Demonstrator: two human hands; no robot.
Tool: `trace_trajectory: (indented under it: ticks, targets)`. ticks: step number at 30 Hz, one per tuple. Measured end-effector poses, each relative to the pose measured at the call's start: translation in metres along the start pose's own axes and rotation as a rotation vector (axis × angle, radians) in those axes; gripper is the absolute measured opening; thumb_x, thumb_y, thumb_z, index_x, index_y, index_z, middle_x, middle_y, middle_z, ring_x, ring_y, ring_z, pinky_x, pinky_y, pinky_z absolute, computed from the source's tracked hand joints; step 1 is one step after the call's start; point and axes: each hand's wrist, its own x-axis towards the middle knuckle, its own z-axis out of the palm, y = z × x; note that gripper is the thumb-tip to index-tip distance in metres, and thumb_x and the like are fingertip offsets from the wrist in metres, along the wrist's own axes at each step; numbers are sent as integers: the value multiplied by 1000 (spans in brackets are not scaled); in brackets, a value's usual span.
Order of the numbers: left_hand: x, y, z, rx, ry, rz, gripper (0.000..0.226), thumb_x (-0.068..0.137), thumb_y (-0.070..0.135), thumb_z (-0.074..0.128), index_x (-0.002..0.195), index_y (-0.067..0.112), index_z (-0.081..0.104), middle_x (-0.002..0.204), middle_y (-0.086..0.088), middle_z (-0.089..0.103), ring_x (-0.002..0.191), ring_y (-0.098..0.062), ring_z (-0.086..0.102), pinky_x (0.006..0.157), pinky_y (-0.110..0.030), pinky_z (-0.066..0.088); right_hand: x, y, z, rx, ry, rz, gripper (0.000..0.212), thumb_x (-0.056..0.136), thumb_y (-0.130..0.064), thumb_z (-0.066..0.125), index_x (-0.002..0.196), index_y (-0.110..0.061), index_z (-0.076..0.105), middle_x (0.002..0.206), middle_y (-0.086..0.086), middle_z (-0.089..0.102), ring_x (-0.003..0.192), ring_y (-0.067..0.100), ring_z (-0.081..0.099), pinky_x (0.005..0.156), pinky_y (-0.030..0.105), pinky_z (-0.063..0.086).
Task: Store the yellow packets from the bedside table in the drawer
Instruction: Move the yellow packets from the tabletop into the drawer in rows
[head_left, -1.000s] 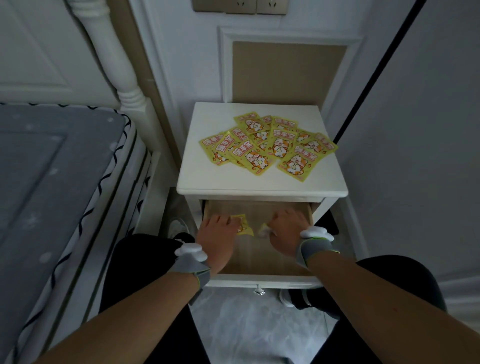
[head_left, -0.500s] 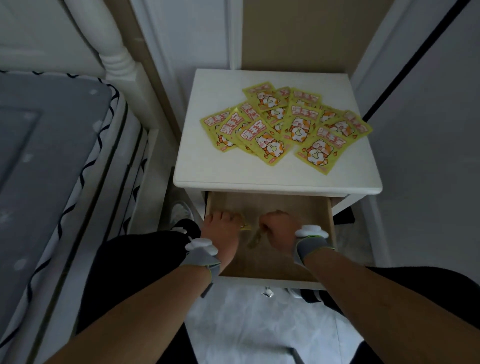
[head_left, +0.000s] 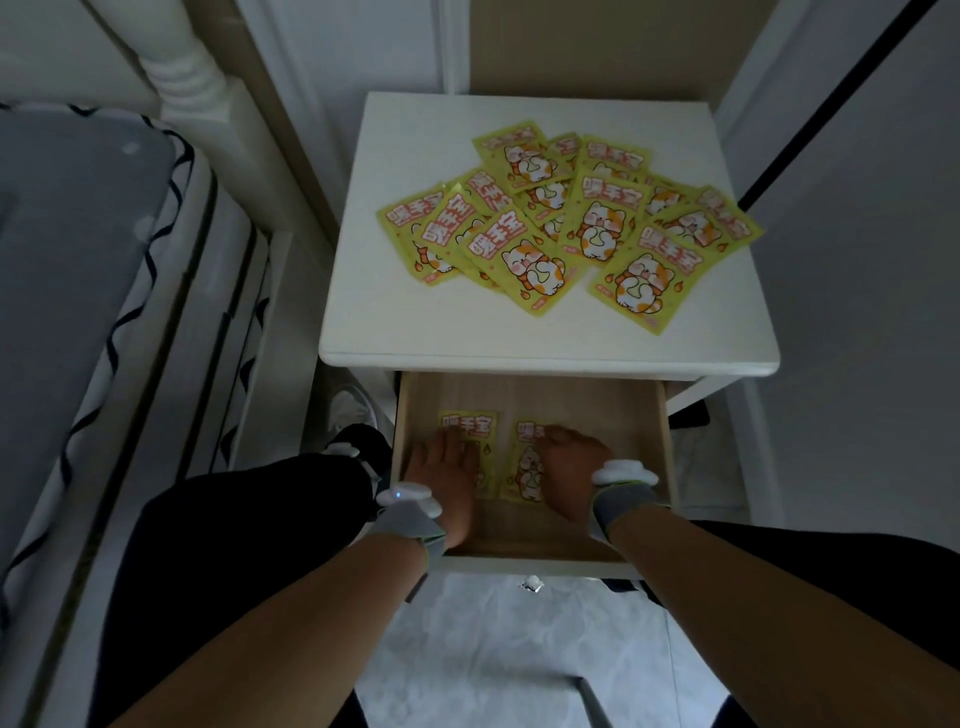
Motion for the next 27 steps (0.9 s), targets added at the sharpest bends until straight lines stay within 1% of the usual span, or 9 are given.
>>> trace_trajectory:
  ticks: [2, 4, 6, 9, 11, 13, 16, 19, 27]
  targets:
    - [-3, 3, -3, -29, 14, -6, 58, 97, 24, 37, 152, 14, 24, 158, -15, 23, 142, -36, 26, 112, -47, 26, -3, -7, 5, 18, 59, -4, 48, 92, -32, 49, 138, -21, 50, 143, 6, 49, 122, 29, 53, 95, 37, 45]
    - [-5, 7, -2, -53, -16, 20, 59, 95, 24, 40, 151, 15, 25, 155, -13, 28, 136, -36, 33, 107, -45, 32, -5, -14, 9, 56, -7, 11, 43, 91, -32, 47, 133, -26, 51, 138, 5, 48, 117, 30, 55, 91, 39, 49]
    - [-3, 8, 1, -81, -45, 14, 61, 94, 26, 42, 152, 16, 24, 155, -13, 26, 135, -36, 35, 105, -45, 34, -4, -16, 17, 77, -73, 23, 53, 86, -32, 47, 139, -28, 41, 146, 5, 37, 121, 33, 51, 93, 45, 49]
    - [5, 6, 0, -104, -47, -32, 64, 96, 25, 43, 154, 15, 18, 159, -15, 19, 138, -38, 30, 108, -47, 33, 1, -19, 18, 116, -88, 10, 73, 84, -33, 48, 152, -28, 22, 162, 5, 17, 141, 36, 34, 107, 48, 41]
    - [12, 3, -3, -115, -42, -53, 64, 98, 25, 41, 155, 14, 15, 160, -16, 15, 141, -38, 26, 110, -48, 31, 9, -21, 15, 108, -62, -21, 76, 88, -29, 51, 156, -23, 18, 165, 5, 10, 149, 31, 20, 114, 45, 34]
    - [17, 1, -7, -144, -10, -88, 63, 99, 26, 41, 155, 15, 17, 161, -15, 16, 142, -38, 26, 110, -48, 31, 17, -24, 8, 97, -36, -38, 77, 89, -28, 52, 157, -20, 16, 166, 5, 8, 152, 28, 12, 116, 44, 31]
    - [27, -4, -7, -207, 17, -134, 66, 95, 27, 50, 154, 14, 22, 160, -15, 21, 142, -36, 28, 111, -46, 31, 32, -27, 2, 104, -22, -61, 78, 90, -28, 53, 157, -19, 16, 166, 5, 8, 152, 27, 10, 116, 44, 31]
    - [34, -7, -5, -247, -5, -152, 74, 90, 23, 58, 153, 10, 21, 160, -16, 18, 145, -34, 25, 114, -48, 30, 37, -30, 1, 122, 16, -70, 79, 89, -27, 55, 157, -19, 17, 166, 5, 9, 152, 26, 10, 116, 43, 31]
    - [41, -4, -13, -271, 17, -209, 73, 92, 23, 52, 154, 8, 17, 162, -18, 10, 148, -35, 17, 117, -49, 24, 52, -37, -5, 144, -20, -36, 83, 88, -33, 55, 157, -23, 10, 166, 2, 5, 153, 28, 7, 116, 48, 30]
